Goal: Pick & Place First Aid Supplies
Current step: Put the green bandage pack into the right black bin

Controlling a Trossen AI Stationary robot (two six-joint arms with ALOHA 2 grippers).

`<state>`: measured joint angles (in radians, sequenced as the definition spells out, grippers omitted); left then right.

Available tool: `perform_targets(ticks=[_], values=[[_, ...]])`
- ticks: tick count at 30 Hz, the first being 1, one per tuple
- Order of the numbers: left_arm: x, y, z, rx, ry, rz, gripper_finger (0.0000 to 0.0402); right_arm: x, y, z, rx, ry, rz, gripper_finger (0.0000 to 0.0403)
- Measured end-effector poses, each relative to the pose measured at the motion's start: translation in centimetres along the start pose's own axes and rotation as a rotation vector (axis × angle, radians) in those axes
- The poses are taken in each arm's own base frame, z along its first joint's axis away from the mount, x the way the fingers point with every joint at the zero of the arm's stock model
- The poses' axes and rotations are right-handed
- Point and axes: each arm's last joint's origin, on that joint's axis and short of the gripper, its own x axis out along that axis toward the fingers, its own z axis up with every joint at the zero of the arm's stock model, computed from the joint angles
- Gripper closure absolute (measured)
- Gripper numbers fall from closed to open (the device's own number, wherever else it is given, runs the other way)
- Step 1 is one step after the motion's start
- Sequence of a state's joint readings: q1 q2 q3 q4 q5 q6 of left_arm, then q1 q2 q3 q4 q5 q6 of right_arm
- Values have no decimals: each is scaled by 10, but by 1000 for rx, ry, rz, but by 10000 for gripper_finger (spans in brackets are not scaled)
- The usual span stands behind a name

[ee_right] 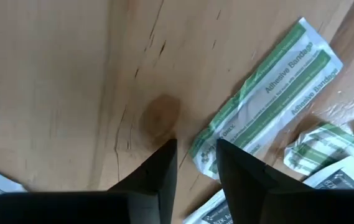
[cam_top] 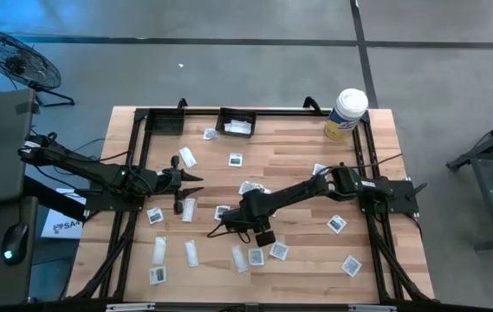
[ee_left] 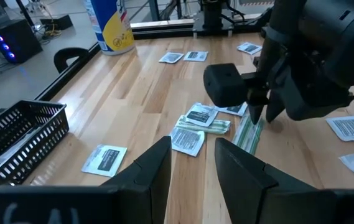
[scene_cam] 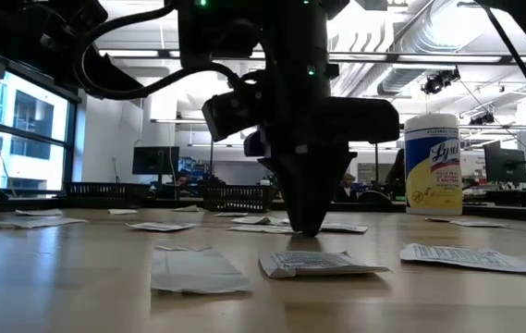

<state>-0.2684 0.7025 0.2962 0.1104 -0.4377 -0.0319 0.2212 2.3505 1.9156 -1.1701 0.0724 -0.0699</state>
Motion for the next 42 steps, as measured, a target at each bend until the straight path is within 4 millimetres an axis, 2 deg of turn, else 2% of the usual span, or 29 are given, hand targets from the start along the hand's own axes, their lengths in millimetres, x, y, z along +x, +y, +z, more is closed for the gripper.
perform_targets(ticks=[8, 14, 21, 24, 27, 31, 33, 36, 39, 42], values=[[0, 0, 0, 0, 0, 0, 280, 2, -10, -1, 8, 8, 30, 326], [0, 0, 0, 0, 0, 0, 280, 3, -9, 0, 39, 7, 27, 349], [0, 0, 0, 0, 0, 0, 280, 3, -3, 0, 124, 13, 38, 396], [0, 0, 0, 0, 0, 0, 280, 0, 1, 0, 181, 7, 66, 398], [0, 0, 0, 0, 0, 0, 280, -9, 4, 1, 225, -9, 106, 400], [0, 0, 0, 0, 0, 0, 280, -36, 1, 4, 251, -84, 93, 401], [0, 0, 0, -3, 1, 0, 280, -48, -9, 4, 261, -109, 38, 402], [0, 0, -1, -25, 10, -5, 280, -69, -37, 3, 277, -137, -110, 401], [0, 0, -4, -19, 39, -3, 280, -89, -75, -4, 309, -156, -253, 402], [0, 0, -10, 7, 95, -1, 280, -100, -122, -14, 361, -184, -310, 401]])
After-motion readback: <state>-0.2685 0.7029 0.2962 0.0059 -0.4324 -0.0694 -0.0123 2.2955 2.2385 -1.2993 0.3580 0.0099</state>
